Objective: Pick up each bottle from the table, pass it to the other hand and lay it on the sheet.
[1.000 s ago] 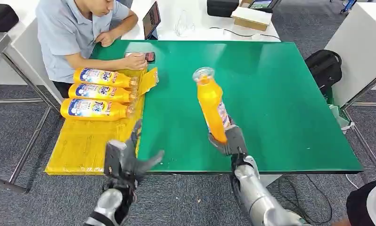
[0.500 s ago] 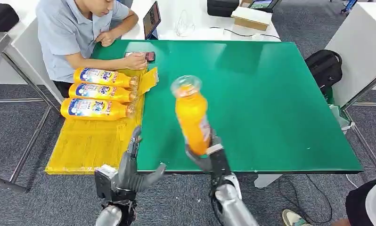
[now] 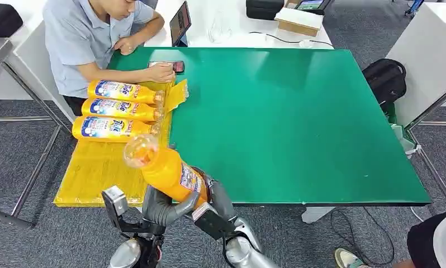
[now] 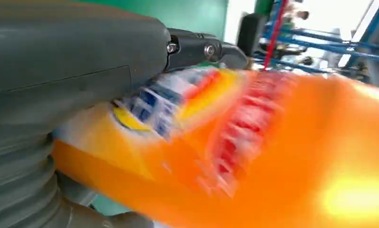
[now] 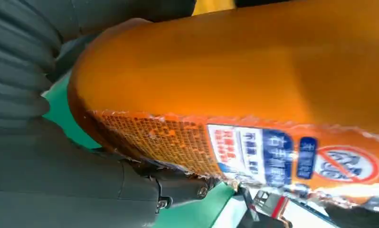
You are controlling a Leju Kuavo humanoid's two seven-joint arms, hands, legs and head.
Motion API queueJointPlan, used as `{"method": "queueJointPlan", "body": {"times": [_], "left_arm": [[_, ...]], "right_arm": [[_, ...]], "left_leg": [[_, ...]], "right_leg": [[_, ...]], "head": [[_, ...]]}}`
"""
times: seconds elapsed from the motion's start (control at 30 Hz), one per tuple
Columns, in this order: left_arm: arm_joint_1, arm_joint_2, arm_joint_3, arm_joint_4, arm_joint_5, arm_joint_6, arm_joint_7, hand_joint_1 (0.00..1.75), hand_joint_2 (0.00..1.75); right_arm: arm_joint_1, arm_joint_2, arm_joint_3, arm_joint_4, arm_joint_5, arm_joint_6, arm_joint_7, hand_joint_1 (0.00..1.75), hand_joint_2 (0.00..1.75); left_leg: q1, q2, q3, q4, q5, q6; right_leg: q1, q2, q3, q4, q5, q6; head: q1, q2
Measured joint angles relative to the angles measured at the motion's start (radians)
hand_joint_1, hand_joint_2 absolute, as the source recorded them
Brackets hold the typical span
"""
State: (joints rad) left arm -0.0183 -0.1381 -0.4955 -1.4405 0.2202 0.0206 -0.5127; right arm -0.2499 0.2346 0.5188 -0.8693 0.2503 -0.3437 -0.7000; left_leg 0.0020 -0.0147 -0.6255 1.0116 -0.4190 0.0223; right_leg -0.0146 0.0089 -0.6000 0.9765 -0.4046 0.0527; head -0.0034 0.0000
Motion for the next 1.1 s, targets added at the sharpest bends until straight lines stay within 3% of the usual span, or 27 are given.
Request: {"method": "queueJointPlan", "body": {"times": [0.2, 0.23, 0.27, 0.3, 0.33, 0.4, 0.43, 0.6, 0.63, 0.67, 1.0, 1.03, 1.07, 1.1], "left_arm": [[-0.001, 0.023, -0.002, -0.002, 0.030, -0.059, 0.012, 0.00, 1.75], [-0.001, 0.024, -0.003, -0.002, 0.030, -0.067, 0.014, 0.72, 1.75], [-0.002, 0.026, -0.004, -0.002, 0.028, -0.074, 0.018, 1.55, 1.75], [-0.003, 0.029, -0.004, -0.001, 0.020, -0.075, 0.023, 1.55, 1.75], [-0.004, 0.030, -0.004, 0.002, 0.008, -0.074, 0.032, 1.75, 1.75], [-0.006, 0.031, -0.004, 0.010, -0.026, -0.057, 0.059, 1.75, 1.75], [-0.009, 0.031, -0.005, 0.015, -0.042, -0.051, 0.073, 1.75, 1.75], [-0.024, 0.031, -0.004, 0.052, -0.040, -0.044, 0.116, 1.75, 1.75], [-0.025, 0.031, -0.003, 0.057, -0.035, -0.043, 0.118, 1.75, 1.75], [-0.027, 0.031, -0.003, 0.064, -0.030, -0.043, 0.119, 1.75, 1.75], [-0.032, 0.028, 0.005, 0.081, -0.013, -0.032, 0.121, 1.75, 1.75], [-0.032, 0.028, 0.005, 0.081, -0.012, -0.032, 0.121, 1.75, 1.75], [-0.032, 0.028, 0.005, 0.082, -0.012, -0.032, 0.121, 1.75, 1.75], [-0.032, 0.028, 0.005, 0.082, -0.012, -0.032, 0.121, 1.75, 1.75]], "right_arm": [[-0.030, -0.008, 0.018, 0.034, 0.000, 0.046, -0.001, 1.75, 1.75], [-0.032, -0.008, 0.019, 0.039, 0.000, 0.051, -0.001, 1.75, 1.75], [-0.034, -0.009, 0.020, 0.042, 0.000, 0.056, -0.001, 1.73, 1.75], [-0.036, -0.009, 0.020, 0.046, 0.000, 0.064, -0.001, 1.73, 1.75], [-0.039, -0.011, 0.020, 0.050, 0.002, 0.073, -0.001, 1.73, 1.75], [-0.040, -0.014, 0.020, 0.055, 0.009, 0.087, 0.000, 1.68, 1.75], [-0.040, -0.017, 0.021, 0.058, 0.012, 0.091, 0.001, 1.57, 1.75], [-0.036, -0.024, 0.021, 0.063, 0.030, 0.094, 0.015, 1.55, 1.75], [-0.035, -0.024, 0.022, 0.063, 0.031, 0.094, 0.018, 1.40, 1.75], [-0.035, -0.026, 0.023, 0.063, 0.033, 0.096, 0.020, 1.03, 1.75], [-0.034, -0.028, 0.028, 0.063, 0.036, 0.111, 0.040, 1.03, 1.75], [-0.034, -0.028, 0.029, 0.063, 0.035, 0.111, 0.040, 0.03, 1.75], [-0.034, -0.028, 0.029, 0.063, 0.035, 0.111, 0.040, 0.00, 1.75], [-0.034, -0.028, 0.029, 0.062, 0.035, 0.111, 0.040, 0.00, 0.00]], "left_leg": [[0.000, 0.000, 0.000, 0.000, 0.000, 0.000], [0.000, 0.000, 0.000, 0.000, 0.000, 0.000], [0.000, 0.000, 0.000, 0.000, 0.000, 0.000], [0.000, 0.000, 0.000, 0.000, 0.000, 0.000], [0.000, 0.000, 0.000, 0.000, 0.000, 0.000], [0.000, 0.000, 0.000, 0.000, 0.000, 0.000], [0.000, 0.000, 0.000, 0.000, 0.000, 0.000], [0.000, 0.000, 0.000, 0.000, 0.000, 0.000], [0.000, 0.000, 0.000, 0.000, 0.000, 0.000], [0.000, 0.000, 0.000, 0.000, 0.000, 0.000], [0.000, 0.000, 0.000, 0.000, 0.000, 0.000], [0.000, 0.000, 0.000, 0.000, 0.000, 0.000], [0.000, 0.000, 0.000, 0.000, 0.000, 0.000], [0.000, 0.000, 0.000, 0.000, 0.000, 0.000]], "right_leg": [[0.000, 0.000, 0.000, 0.000, 0.000, 0.000], [0.000, 0.000, 0.000, 0.000, 0.000, 0.000], [0.000, 0.000, 0.000, 0.000, 0.000, 0.000], [0.000, 0.000, 0.000, 0.000, 0.000, 0.000], [0.000, 0.000, 0.000, 0.000, 0.000, 0.000], [0.000, 0.000, 0.000, 0.000, 0.000, 0.000], [0.000, 0.000, 0.000, 0.000, 0.000, 0.000], [0.000, 0.000, 0.000, 0.000, 0.000, 0.000], [0.000, 0.000, 0.000, 0.000, 0.000, 0.000], [0.000, 0.000, 0.000, 0.000, 0.000, 0.000], [0.000, 0.000, 0.000, 0.000, 0.000, 0.000], [0.000, 0.000, 0.000, 0.000, 0.000, 0.000], [0.000, 0.000, 0.000, 0.000, 0.000, 0.000], [0.000, 0.000, 0.000, 0.000, 0.000, 0.000]], "head": [[0.000, 0.000], [0.000, 0.000], [0.000, 0.000], [0.000, 0.000], [0.000, 0.000], [0.000, 0.000], [0.000, 0.000], [0.000, 0.000], [0.000, 0.000], [0.000, 0.000], [0.000, 0.000], [0.000, 0.000], [0.000, 0.000], [0.000, 0.000]]}}
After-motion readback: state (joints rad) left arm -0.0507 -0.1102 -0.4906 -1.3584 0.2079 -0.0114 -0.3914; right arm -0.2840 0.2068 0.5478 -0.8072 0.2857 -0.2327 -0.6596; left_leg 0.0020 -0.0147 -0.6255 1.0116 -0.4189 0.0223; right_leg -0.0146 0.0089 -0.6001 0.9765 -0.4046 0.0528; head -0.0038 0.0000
